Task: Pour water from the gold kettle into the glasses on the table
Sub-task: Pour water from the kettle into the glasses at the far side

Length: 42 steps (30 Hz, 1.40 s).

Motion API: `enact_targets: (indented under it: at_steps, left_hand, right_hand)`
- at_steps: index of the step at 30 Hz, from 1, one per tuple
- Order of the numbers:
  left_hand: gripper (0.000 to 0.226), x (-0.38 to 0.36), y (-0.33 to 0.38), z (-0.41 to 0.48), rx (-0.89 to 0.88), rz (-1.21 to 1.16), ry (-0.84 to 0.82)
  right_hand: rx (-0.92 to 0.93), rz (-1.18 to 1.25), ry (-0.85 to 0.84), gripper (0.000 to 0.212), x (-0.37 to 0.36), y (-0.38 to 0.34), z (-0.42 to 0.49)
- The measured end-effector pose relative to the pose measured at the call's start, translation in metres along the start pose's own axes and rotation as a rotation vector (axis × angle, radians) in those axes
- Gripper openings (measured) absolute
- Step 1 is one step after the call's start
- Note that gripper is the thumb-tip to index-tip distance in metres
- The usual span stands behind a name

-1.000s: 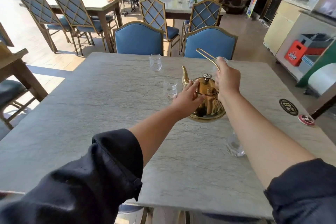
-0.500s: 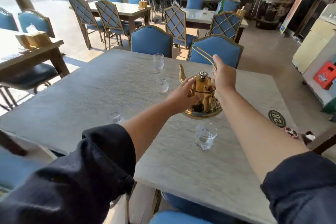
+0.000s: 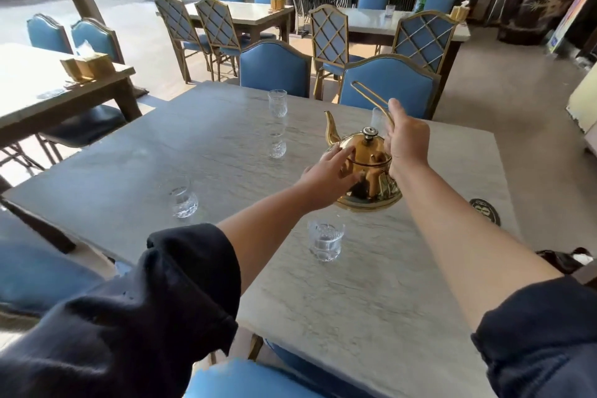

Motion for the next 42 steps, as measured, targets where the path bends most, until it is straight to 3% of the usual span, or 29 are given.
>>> enact_targets:
  at_steps: [11, 19, 26, 32, 36, 40, 42]
  left_hand:
    - [0.067, -0.084, 0.037, 0.002, 0.153, 0.007, 0.087]
    - [0.067, -0.112, 0.032, 0.021, 0.192, 0.042, 0.065]
    - [0.068, -0.132, 0.018, 0.054, 0.274, 0.088, 0.123]
    - [0.066, -0.147, -0.002, 0.088, 0.401, 0.096, 0.207]
    - [0.064, -0.152, -0.018, 0.107, 0.444, 0.075, 0.229]
    - [0.064, -0.148, -0.031, 0.12, 0.474, 0.068, 0.235]
    - [0.064, -0.145, -0.037, 0.124, 0.484, 0.088, 0.216]
  right_hand:
    - [-0.034, 0.031, -0.198, 0.044, 0.044, 0.038, 0.066]
    - [-0.037, 0.047, -0.206, 0.053, 0.046, 0.063, 0.091]
    - [-0.054, 0.069, -0.329, 0.064, 0.016, 0.081, 0.122]
    - [-0.097, 0.067, -0.407, 0.061, -0.019, 0.101, 0.153]
    - [-0.117, 0.065, -0.435, 0.045, -0.045, 0.108, 0.167]
    - [-0.097, 0.076, -0.5, 0.061, -0.071, 0.114, 0.173]
    - [-0.085, 0.076, -0.517, 0.054, -0.082, 0.117, 0.174]
Point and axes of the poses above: each hand's wrist, its own z-axis towards the middle knuckle, its own x-axis out of the back of the hand, y = z × x, the point moved 3 cm from there along z, towards the middle knuckle, and after that the axes turned 15 degrees about y, right-handed, at the moved point
